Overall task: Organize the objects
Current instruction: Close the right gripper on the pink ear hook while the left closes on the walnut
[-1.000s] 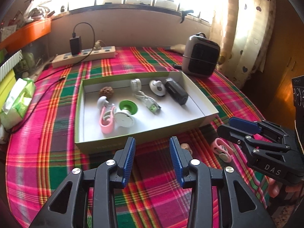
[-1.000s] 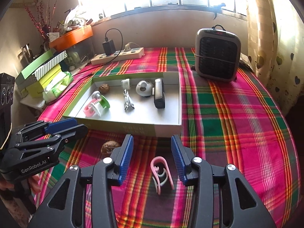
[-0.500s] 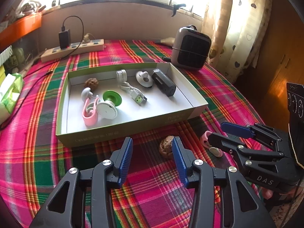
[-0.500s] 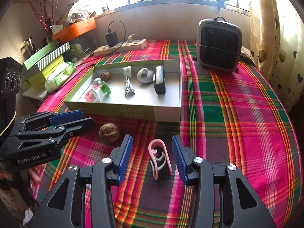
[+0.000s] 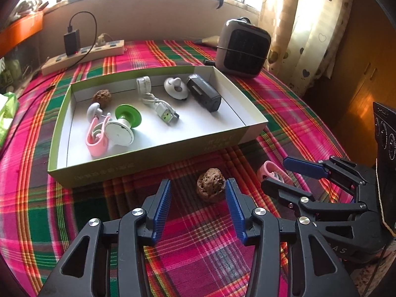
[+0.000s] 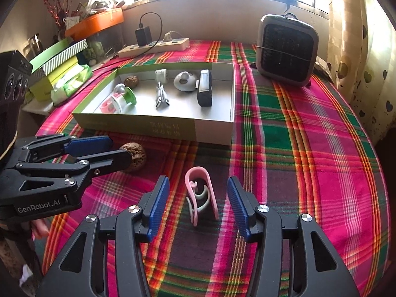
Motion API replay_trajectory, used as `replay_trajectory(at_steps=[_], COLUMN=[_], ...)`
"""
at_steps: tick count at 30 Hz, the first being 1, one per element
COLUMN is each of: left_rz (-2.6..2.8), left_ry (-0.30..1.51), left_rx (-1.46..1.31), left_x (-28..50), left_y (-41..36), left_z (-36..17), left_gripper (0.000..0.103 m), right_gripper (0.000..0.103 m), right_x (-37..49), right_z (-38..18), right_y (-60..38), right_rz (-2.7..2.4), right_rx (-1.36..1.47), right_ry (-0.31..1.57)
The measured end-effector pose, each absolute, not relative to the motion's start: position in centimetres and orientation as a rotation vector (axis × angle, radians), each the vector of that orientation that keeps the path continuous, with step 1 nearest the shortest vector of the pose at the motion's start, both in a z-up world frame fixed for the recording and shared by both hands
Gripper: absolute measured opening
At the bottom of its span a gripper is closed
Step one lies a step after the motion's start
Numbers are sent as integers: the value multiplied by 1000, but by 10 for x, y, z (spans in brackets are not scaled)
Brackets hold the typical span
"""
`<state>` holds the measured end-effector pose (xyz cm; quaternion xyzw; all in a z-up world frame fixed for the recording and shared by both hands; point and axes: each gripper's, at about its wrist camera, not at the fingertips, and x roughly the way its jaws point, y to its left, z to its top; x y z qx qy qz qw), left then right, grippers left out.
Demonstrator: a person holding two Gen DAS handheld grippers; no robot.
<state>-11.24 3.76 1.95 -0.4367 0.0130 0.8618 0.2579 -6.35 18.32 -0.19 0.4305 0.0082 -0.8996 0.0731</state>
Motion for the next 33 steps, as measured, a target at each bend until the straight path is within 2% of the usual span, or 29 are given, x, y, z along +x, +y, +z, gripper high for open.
replay_trajectory(at_steps=[28, 31, 33], left_rz=[2418, 2430, 2438], left_ry=[181, 189, 191], left_rx=[-1195, -1196, -1196], left_x=[-113, -113, -114], left_y=[56, 56, 55], left_z=[10, 10, 10], left_gripper=[43, 38, 34], right_gripper=[50, 49, 43], right_x=[-67, -67, -67], right_z=[-11, -11, -11], right_y=[187, 187, 187], right_rz=[-2729, -2730, -2726], right_rx=[1320, 1318, 1314], right_ry=[88, 87, 90])
